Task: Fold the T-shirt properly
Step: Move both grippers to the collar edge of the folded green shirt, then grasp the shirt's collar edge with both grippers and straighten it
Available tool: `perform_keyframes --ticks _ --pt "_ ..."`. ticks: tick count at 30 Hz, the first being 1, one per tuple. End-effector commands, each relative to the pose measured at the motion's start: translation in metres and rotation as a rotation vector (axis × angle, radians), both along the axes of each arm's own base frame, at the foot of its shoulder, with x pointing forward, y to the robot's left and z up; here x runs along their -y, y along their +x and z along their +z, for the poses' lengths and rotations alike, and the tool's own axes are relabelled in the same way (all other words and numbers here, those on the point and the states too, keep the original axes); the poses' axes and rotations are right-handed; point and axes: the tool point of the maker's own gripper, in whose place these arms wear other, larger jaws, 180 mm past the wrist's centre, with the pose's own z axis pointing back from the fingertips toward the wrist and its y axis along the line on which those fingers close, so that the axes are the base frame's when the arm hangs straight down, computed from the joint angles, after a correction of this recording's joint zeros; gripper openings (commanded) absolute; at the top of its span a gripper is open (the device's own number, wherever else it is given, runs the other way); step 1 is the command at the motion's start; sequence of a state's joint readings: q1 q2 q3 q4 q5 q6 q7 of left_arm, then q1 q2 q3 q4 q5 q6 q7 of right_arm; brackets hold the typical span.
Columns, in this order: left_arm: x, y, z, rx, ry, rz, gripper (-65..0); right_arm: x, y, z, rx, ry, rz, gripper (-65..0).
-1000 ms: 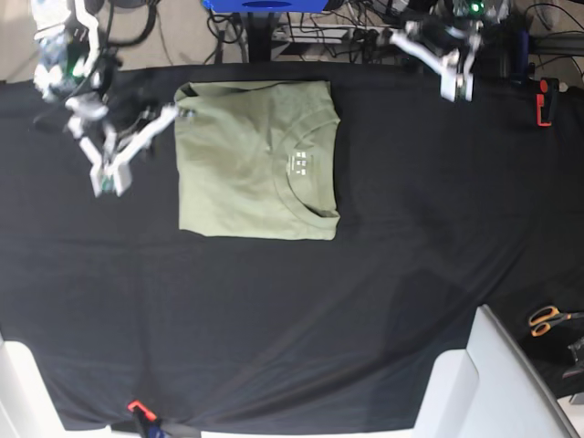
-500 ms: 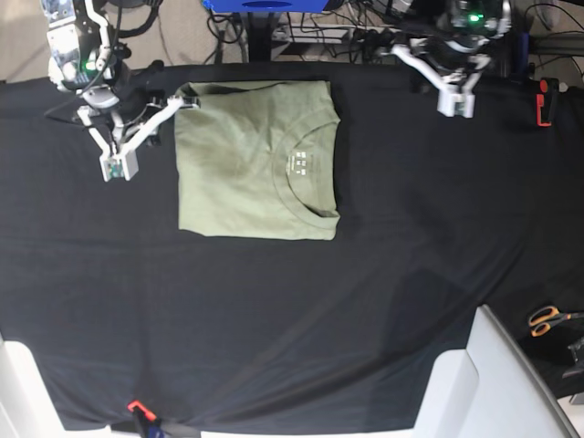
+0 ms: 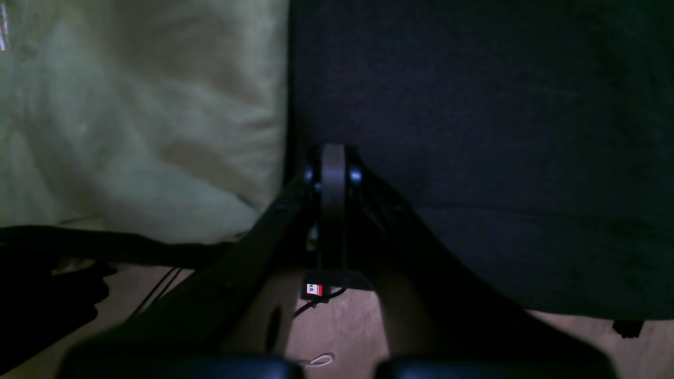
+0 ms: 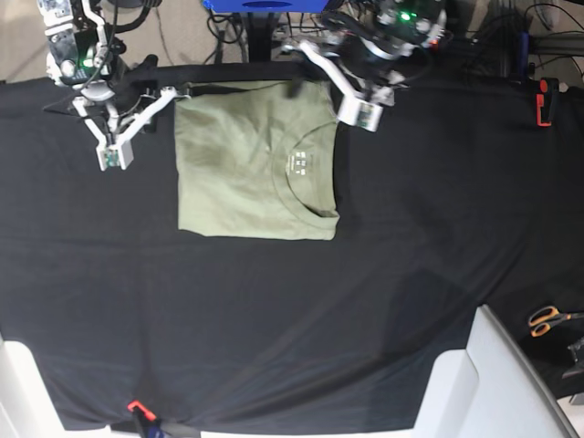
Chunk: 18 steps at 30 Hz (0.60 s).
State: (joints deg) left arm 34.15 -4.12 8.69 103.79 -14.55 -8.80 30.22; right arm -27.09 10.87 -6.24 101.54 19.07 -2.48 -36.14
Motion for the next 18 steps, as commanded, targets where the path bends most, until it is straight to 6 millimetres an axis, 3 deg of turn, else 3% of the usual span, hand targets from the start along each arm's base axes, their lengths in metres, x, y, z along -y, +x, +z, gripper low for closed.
perform_keyframes --ticks 1,4,13,18 --pt "0.004 0.004 0.008 0.03 -0.017 0.003 -9.1 0.002 0.005 0.006 0.028 -0.002 0.006 -65.0" --pt "0.007 0.001 0.007 0.022 -0.023 0.002 -3.9 0.006 0.003 0.005 0.025 -0.013 0.012 -65.0" --pt "-0.009 -0.002 -0.012 -0.027 -0.003 0.073 -3.9 0.006 0.001 0.004 0.02 -0.013 0.013 -65.0" --pt "-0.01 0.0 -0.021 0.052 -0.039 0.143 -3.9 0.007 -0.003 -0.002 0.0 -0.016 0.011 -65.0"
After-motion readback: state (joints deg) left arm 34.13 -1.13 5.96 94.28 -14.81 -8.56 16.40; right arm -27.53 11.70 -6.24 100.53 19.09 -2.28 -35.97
